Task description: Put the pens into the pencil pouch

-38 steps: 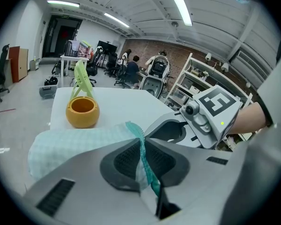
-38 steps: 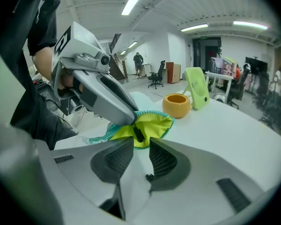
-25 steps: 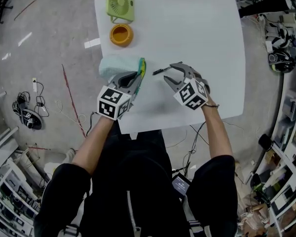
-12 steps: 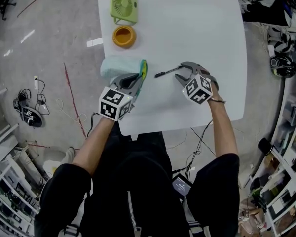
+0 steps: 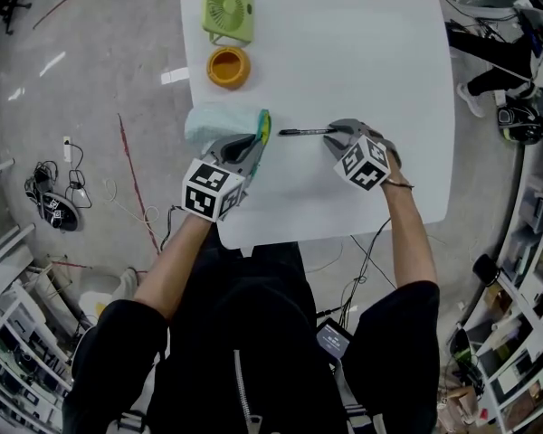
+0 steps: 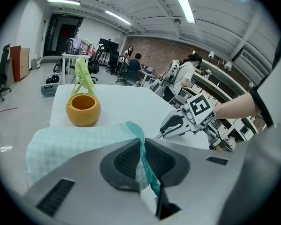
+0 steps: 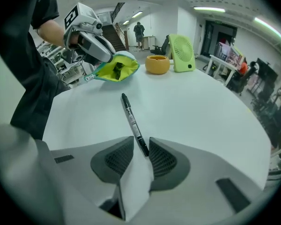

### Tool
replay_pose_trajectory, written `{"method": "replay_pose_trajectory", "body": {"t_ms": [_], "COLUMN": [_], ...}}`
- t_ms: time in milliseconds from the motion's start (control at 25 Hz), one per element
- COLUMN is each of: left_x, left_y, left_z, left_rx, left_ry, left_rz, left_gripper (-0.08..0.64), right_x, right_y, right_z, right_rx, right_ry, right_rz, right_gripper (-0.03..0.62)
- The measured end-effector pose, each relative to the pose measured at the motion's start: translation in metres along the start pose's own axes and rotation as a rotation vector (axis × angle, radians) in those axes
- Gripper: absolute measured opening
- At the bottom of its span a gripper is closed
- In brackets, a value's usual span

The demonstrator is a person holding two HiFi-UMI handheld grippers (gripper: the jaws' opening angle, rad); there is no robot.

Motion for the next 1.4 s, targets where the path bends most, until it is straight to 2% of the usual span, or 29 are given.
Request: {"method": "replay_pose_trajectory", "body": {"t_ms": [240, 560, 800, 960, 1400], "left_x": [0.000, 0.002, 0.002, 0.001, -0.002], "left_y": [0.000, 0.002, 0.004, 0.006, 0.005], "left_z": [0.000, 0.003, 0.001, 0.003, 0.003], "left_rx": [0.007, 0.011, 0.018, 0.022, 0.025], "left_ry": [-0.001, 0.003, 0.003, 0.008, 0.005], "left_rz": [-0.005, -0.008, -0.005, -0.003, 0.007], "left_gripper": [0.052, 0.052, 0.052, 0.052, 0.052], "right_x": [-0.003, -0.006, -0.024, -0.042, -0.036], "right_y": [-0.012, -0.013, -0.007, 0.001, 0.034], "right_z": [-0.010, -0.014, -0.018, -0.025, -0.060], "right_rx": [0.028, 0.023, 0.050, 0.071, -0.052], "right_ry": [-0.020, -0.043, -0.062, -0.046, 0.034], "right_rz": [0.023, 0.042, 0.102, 0.151, 0.143], "right_gripper": [0.049, 0.048, 0.046, 0.046, 0.046]}}
Point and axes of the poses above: the fingertips, and each gripper's own axes: x forward along the fingers, z to its right, y out of its top, the point moved 9 cm from there along -x, backward along the fingers, and after that the axes turned 14 degrees about x, right-handed, at the moved point
